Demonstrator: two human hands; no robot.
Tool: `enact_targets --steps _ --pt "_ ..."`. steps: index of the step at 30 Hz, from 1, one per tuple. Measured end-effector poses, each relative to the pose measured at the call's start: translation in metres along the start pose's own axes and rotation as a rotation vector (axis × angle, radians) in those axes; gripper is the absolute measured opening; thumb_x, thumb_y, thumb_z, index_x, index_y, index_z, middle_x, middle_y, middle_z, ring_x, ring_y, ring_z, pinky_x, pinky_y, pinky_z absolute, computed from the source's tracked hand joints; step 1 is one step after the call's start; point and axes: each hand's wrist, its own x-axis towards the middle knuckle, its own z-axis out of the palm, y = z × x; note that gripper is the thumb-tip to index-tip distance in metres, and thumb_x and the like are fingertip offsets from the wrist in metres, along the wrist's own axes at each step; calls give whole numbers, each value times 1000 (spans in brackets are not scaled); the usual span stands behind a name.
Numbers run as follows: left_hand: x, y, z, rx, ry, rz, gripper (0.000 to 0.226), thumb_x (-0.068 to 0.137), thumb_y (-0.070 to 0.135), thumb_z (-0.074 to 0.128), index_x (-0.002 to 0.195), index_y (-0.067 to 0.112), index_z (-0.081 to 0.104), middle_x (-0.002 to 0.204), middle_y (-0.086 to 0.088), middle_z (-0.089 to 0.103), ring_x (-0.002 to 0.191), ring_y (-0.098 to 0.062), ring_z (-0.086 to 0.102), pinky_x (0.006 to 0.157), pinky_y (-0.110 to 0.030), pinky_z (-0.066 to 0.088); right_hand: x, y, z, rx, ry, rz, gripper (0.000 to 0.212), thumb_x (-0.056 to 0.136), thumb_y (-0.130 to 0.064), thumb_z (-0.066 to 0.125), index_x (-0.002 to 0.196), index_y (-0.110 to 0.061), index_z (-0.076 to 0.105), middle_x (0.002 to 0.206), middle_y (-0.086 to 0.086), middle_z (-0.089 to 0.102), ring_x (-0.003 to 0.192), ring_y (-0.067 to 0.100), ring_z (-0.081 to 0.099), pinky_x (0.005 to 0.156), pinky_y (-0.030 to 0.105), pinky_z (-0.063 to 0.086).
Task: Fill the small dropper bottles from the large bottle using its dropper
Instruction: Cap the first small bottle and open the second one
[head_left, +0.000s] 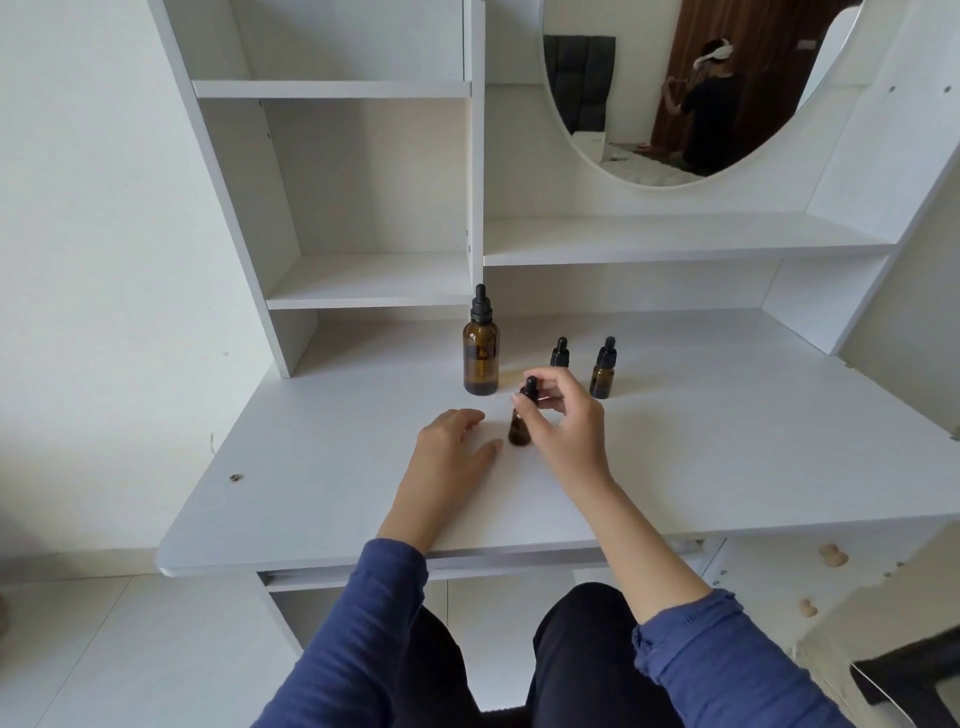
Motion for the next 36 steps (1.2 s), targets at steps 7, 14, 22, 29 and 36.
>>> enact_targets --steps 7,14,22,29,36 --pt "-1 2 7 293 -46 -53 53 99 34 34 143 6 28 152 -10 29 140 -23 26 117 -31 16 19 27 -45 -44 278 136 19 81 -4 65 100 -7 62 89 3 64 73 -3 58 73 11 48" --pt "4 -2 13 375 -122 -49 57 100 35 22 148 7 11 158 -10 10 146 -20 6 117 -28 0 46 55 -73 -124 408 192 22 84 -2 58 106 -5 59 99 12 64 85 14 56 79 23 49" --pt "4 -1 13 414 -137 -52 56 100 34 20 148 7 8 158 -9 7 146 -19 4 117 -27 -2 63 70 -72 -161 387 231 26 85 0 56 110 -5 58 103 14 65 91 19 59 85 25 48" --pt "5 -1 12 414 -144 -54 57 100 35 21 148 7 9 158 -8 8 146 -18 5 116 -26 -1 54 58 -71 -341 369 -37 35 83 1 54 117 -1 52 117 17 56 111 27 49 93 9 31" --pt "3 1 9 401 -144 -53 57 100 36 23 148 7 10 158 -8 10 146 -18 7 116 -25 0 49 51 -47 -234 129 -31 38 85 -1 55 122 -3 48 118 14 51 104 15 49 97 42 46"
